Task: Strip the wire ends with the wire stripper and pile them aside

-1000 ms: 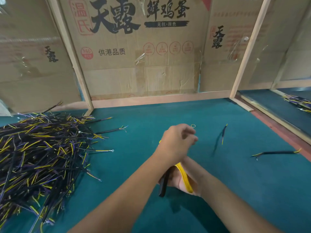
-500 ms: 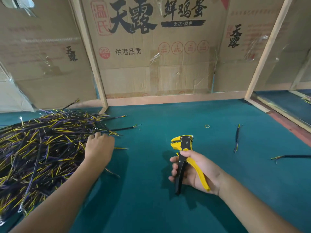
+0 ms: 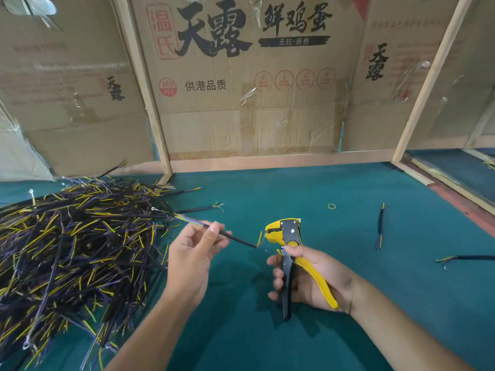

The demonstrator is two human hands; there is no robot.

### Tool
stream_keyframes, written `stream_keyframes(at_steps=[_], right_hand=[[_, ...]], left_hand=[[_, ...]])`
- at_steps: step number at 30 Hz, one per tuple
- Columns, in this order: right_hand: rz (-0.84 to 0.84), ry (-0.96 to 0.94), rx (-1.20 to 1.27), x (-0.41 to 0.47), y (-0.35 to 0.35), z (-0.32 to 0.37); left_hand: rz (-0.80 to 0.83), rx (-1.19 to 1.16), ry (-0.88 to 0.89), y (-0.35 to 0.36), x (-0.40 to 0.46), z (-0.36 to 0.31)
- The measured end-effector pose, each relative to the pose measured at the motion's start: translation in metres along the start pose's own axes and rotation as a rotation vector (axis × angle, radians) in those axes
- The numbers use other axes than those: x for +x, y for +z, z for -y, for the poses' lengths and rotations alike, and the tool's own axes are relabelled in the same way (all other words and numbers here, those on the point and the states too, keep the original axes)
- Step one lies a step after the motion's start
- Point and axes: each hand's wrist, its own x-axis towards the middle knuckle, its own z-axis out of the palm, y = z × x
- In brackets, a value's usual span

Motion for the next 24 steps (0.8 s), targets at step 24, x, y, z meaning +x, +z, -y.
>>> stream_keyframes(at_steps=[24], right_hand=[[-0.067,-0.098,0.067,0.006,-0.009,0.005]], left_hand=[[0.194,0.192,0.059,0.018,-0.004,0.016]])
